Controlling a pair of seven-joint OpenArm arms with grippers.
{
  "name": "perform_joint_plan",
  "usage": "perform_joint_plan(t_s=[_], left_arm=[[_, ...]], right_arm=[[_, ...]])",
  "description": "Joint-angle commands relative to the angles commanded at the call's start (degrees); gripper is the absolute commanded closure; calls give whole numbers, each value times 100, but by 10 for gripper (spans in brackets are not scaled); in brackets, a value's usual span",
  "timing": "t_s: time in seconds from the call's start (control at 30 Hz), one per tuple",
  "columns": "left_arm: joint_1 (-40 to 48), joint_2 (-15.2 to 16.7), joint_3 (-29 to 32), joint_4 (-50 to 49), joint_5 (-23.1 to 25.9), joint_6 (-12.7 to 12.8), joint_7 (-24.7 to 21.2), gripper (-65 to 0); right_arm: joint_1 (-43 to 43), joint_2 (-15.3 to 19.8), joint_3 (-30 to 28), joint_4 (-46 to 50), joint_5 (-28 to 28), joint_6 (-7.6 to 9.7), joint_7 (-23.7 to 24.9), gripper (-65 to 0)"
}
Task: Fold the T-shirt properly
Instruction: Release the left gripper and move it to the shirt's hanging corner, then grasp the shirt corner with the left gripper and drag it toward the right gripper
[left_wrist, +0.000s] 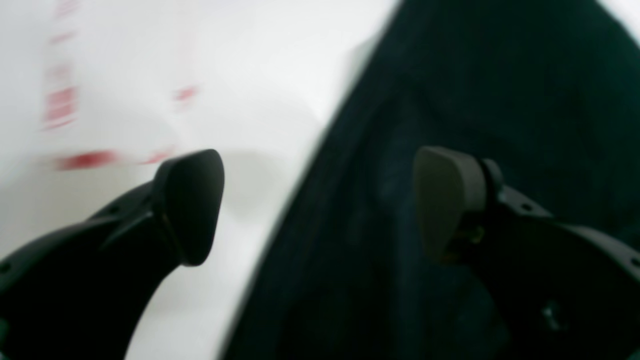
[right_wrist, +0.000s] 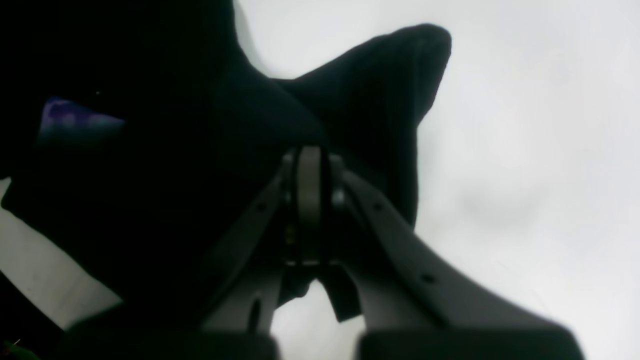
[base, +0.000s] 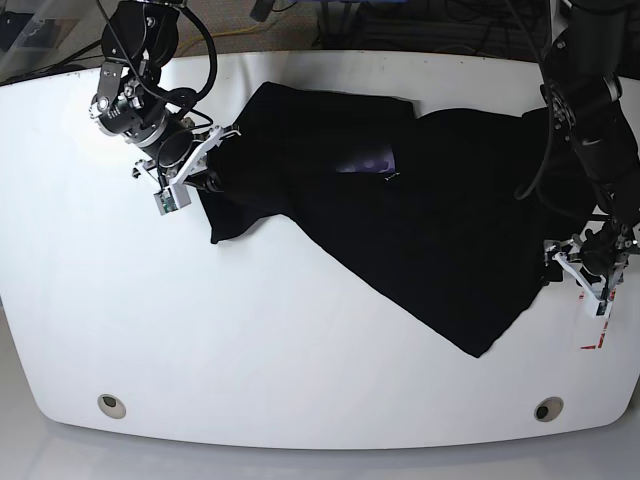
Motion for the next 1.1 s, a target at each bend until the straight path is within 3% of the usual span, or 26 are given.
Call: perform_joint_plan(t_s=[0.27,0.43,0.8,0.9,1.0,1.1], left_arm=[[-264,9,211,-923,9,0,-448,-553],[-264,88,835,-967,-9,0,-457,-553],[-237,457,879,-941,-9,0,-448,-532],[-237,457,879,-932,-9,0,-448,-390],[-158,457,879,-932,0,0,-457,-169],[-26,457,879,-844,0,0,-457,-24]], right_arm=[[0,0,0,0,0,0,0,0],[0,0,0,0,0,0,0,0],[0,-9,0,0,0,0,0,0],[0,-9,0,0,0,0,0,0],[0,-9,0,-9,0,0,0,0],[0,-9,0,-9,0,0,0,0]])
